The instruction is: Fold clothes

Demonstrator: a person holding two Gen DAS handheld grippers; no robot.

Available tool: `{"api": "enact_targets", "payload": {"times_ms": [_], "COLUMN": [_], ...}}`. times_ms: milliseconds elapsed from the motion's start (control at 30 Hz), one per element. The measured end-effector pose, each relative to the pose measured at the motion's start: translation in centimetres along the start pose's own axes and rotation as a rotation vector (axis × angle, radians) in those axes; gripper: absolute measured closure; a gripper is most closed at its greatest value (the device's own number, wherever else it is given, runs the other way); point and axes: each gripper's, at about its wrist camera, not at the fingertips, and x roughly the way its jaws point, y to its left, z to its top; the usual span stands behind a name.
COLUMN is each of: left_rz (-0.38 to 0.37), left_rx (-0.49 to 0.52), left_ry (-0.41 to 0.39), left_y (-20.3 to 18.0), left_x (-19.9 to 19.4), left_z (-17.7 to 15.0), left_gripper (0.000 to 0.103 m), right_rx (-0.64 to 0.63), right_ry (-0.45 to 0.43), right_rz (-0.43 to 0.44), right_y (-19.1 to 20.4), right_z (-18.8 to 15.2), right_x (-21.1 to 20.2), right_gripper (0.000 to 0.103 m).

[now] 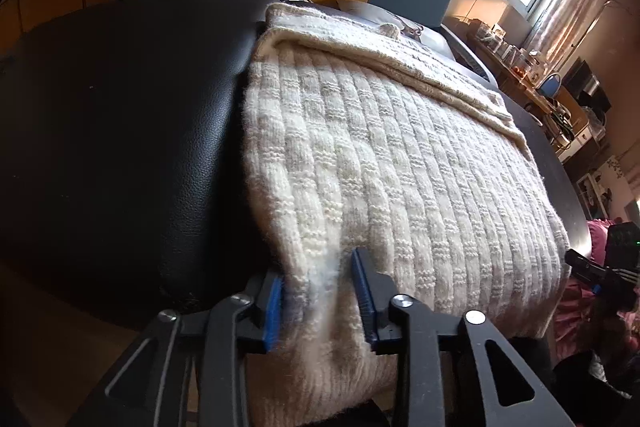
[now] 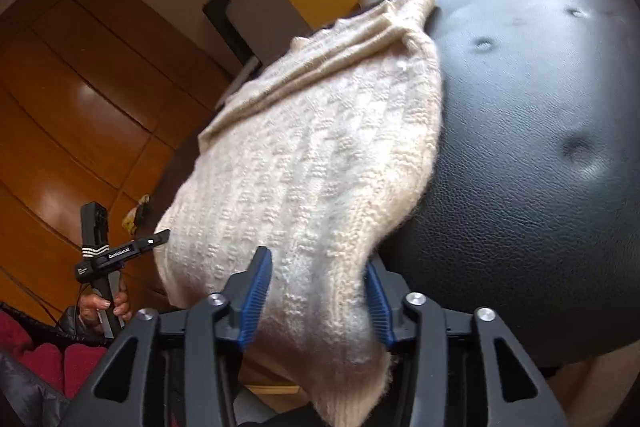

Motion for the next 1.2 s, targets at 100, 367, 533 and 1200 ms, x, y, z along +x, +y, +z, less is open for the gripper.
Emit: {"api": "enact_targets", "payload": {"times_ms": [100,367,533,1200], "left_rz": [0.050,-0.060,-0.079,-0.276], "left_rx": [0.043,-0.011,-0.019,-0.018], "left_ry": [-0.004,0.026,0.012,0.084], "left_y": [-1.2,1.0,1.0,2.9], "left_x": [0.2,0.0,0.1,-1.7], "left_z": [0.0,-0.2,-0.4,0.0], "left_gripper": [0.061,0.092,0.086,0.093], "right_rx": [-0.062,-0.114,-0.130,0.177], "right_ry": [0.042,0.091,0.032,0.137], "right_rz": [-0.093,-0.114,-0.095,0.095], "right_y": [1.4,1.6,2.6,0.2], "right_z": [0.4,0.2,-0.5,-1.1], "right_x": [0.3,0.2,0.6,0.6], "right_gripper": [0.051,0.075,0.056,0.092]}}
